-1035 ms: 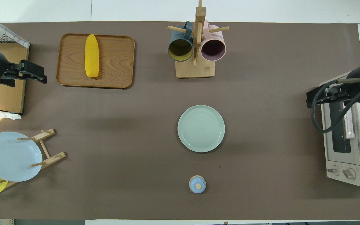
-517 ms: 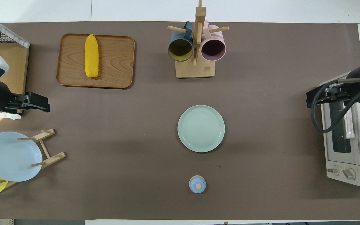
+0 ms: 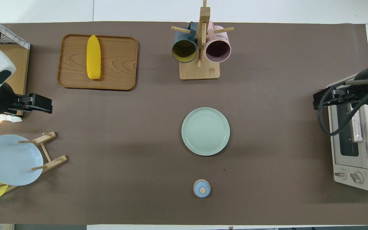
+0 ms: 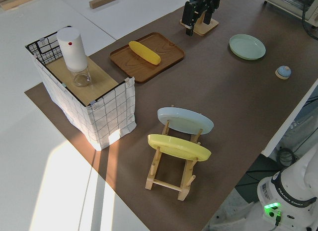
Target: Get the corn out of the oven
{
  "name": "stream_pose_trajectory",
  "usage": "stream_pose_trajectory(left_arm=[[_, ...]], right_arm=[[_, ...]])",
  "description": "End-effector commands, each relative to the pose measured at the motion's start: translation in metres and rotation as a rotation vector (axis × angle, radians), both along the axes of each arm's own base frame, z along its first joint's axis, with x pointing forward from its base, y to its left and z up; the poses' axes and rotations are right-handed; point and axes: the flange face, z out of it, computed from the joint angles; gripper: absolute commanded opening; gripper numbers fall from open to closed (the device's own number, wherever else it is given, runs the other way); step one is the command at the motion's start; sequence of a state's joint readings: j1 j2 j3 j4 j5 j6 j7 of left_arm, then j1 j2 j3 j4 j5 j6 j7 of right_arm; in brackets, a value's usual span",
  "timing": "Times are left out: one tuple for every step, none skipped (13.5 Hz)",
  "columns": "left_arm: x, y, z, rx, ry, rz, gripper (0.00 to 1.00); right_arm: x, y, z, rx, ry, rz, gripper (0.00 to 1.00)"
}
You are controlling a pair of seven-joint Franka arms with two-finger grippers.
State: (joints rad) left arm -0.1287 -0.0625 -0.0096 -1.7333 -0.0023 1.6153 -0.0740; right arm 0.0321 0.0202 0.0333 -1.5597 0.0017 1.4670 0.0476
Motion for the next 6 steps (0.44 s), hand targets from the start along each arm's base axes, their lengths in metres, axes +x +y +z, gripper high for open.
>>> stream_pose_trajectory(left_arm=[[0.0016,-0.0016,0.0022,0.017,-0.009,0.009,1.0],[0.0015,-0.0016,0.0021,0.017,-0.008,0.006,1.0],[0.0016,-0.0016,0.0022,0.017,-0.009,0.006,1.0],[0.0017,-0.0016,0.0029,0.017,-0.01,0.003,1.0],[0.0019,-0.0034,0.0015,0.015,-0.009,-0.002,1.0],[0.0018,-0.0047,0.0022,0.011,-0.01,-0.003,1.0]], right_arm=[[-0.0045,-0.0027,0.0003,0.013,-0.017,0.014,1.0],[-0.0045,-0.0027,0.0003,0.013,-0.017,0.014,1.0],[-0.0042,-0.0027,0.0001,0.013,-0.016,0.014,1.0],[-0.0042,-0.0034,-0.0006,0.015,-0.014,0.012,1.0],[-0.0046,-0.0034,0.0009,0.015,-0.017,0.012,1.0],[-0.0041,-0.0049,0.0001,0.016,-0.015,0.009,1.0]])
